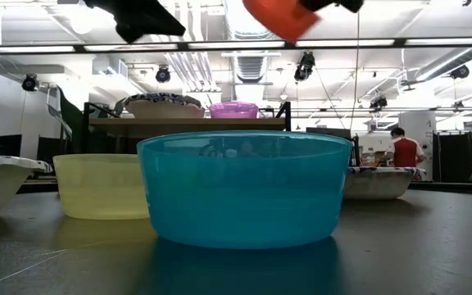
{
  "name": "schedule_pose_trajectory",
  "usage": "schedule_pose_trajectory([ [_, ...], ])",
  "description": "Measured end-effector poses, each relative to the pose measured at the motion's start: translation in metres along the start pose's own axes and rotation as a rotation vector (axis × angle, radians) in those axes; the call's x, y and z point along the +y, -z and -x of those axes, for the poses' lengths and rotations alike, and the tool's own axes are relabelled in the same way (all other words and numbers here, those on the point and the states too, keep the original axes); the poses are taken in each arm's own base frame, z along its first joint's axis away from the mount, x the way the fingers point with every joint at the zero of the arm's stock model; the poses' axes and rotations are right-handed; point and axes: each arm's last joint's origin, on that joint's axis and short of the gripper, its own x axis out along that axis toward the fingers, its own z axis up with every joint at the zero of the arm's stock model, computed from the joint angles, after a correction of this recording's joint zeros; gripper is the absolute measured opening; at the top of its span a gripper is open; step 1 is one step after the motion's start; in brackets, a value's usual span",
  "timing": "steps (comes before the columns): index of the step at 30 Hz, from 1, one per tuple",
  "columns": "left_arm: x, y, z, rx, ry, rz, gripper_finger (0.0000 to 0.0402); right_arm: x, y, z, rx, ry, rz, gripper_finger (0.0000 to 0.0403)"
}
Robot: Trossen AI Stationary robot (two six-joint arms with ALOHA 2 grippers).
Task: Place and stack bowls onto a shelf
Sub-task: Stack the orange bowl on top of the purple bowl on the shelf
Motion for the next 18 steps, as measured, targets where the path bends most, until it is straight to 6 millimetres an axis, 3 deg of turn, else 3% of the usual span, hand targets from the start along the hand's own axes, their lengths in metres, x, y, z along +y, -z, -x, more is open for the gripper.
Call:
schedule_pose_trajectory([
  [4, 0.003, -0.005, 0.015, -0.044, -0.140, -0.009, 0.0000, -0.027, -0.034, -0.008, 0.014, -0.053, -0.143, 0.0009],
  [8, 0.003, -0.004, 0.023, -0.044, -0.153, -0.009, 0.0000, -0.068, -0.062, -0.020, 0.084, -0.155, -0.335, 0.0009],
  [14, 0.003, 0.003, 0.027, 0.010, -0.147, -0.045, 0.0000, -0.128, -0.084, -0.046, 0.170, -0.122, -0.578, 0.0009],
  [18, 0.005, 0.007, 0.030, 0.042, -0.149, -0.072, 0.0000, -0.158, -0.097, -0.068, 0.207, -0.079, -0.679, 0.0009],
])
